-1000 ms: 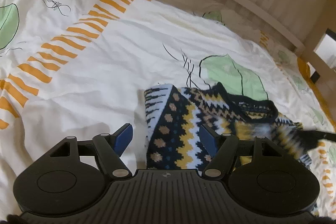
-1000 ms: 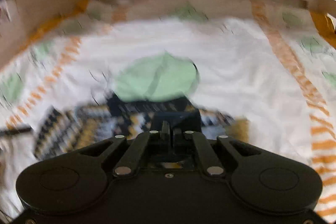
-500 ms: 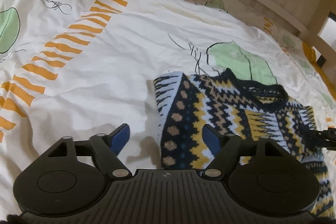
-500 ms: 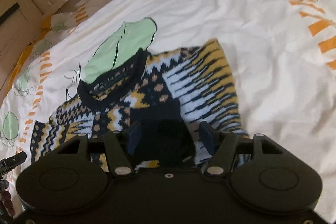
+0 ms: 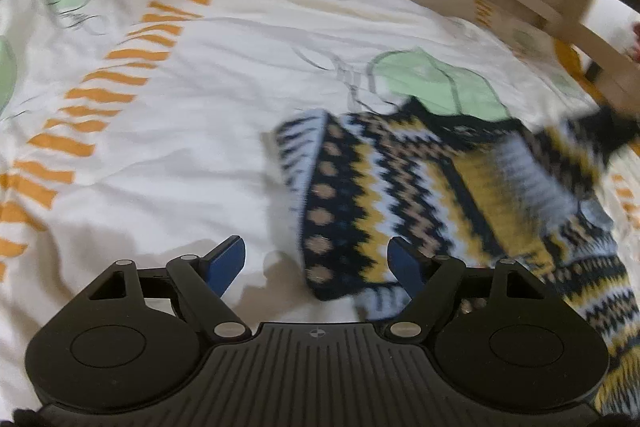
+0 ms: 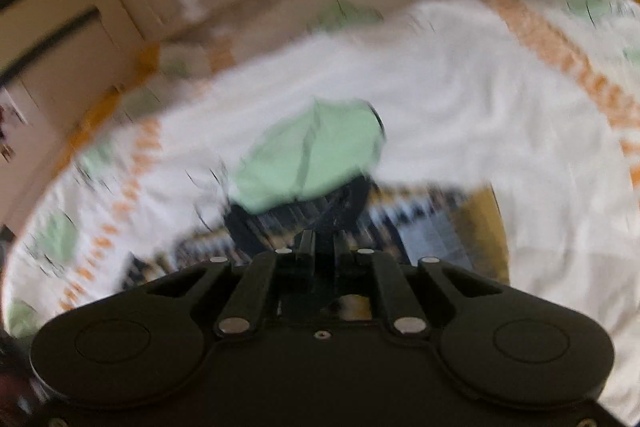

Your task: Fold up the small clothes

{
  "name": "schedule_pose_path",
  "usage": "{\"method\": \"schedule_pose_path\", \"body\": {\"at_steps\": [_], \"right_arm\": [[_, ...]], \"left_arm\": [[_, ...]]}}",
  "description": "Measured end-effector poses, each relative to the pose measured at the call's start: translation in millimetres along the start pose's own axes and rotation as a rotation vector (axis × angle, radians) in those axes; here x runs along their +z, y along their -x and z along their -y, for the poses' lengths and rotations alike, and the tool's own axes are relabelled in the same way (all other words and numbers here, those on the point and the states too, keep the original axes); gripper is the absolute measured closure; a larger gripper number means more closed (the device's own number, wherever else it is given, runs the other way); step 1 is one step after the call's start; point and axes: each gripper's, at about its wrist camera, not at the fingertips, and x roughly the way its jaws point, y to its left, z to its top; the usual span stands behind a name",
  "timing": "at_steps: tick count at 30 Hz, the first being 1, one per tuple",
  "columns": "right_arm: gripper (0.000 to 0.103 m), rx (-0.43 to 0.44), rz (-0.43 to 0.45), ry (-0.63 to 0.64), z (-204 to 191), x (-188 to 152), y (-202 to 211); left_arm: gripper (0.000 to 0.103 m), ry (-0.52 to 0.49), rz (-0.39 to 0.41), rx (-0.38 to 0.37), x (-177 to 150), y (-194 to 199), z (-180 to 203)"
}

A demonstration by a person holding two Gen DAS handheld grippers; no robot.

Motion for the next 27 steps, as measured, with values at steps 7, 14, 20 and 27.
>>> {"method": "schedule_pose_path", "body": {"at_steps": [7,14,20,27], "right_arm": [[0.087,-0.011,0.071,-0.011,-11.3,29.1,5.1],[0.087,0.006,0.041,-0.037,-11.4,22.0,-0.3],[0.092,0.113,0.072,-0.085,-25.5,31.2,11.4],[0.083,0.134,0.064,-0.018,-55.1,46.3,14.4]], "left_arm": [[0.026,-0.112,-0.033,0.005,-5.7,-13.7,18.3],[0.026,-0.085,0.050,-0.006,-1.1,-5.0,20.4],[0.026,-0.133,0.041,-0.067,-3.6,-6.6,35.4],[0.026,-0.132,-0.003,-0.037,-7.4,-27.0,42.4]]}}
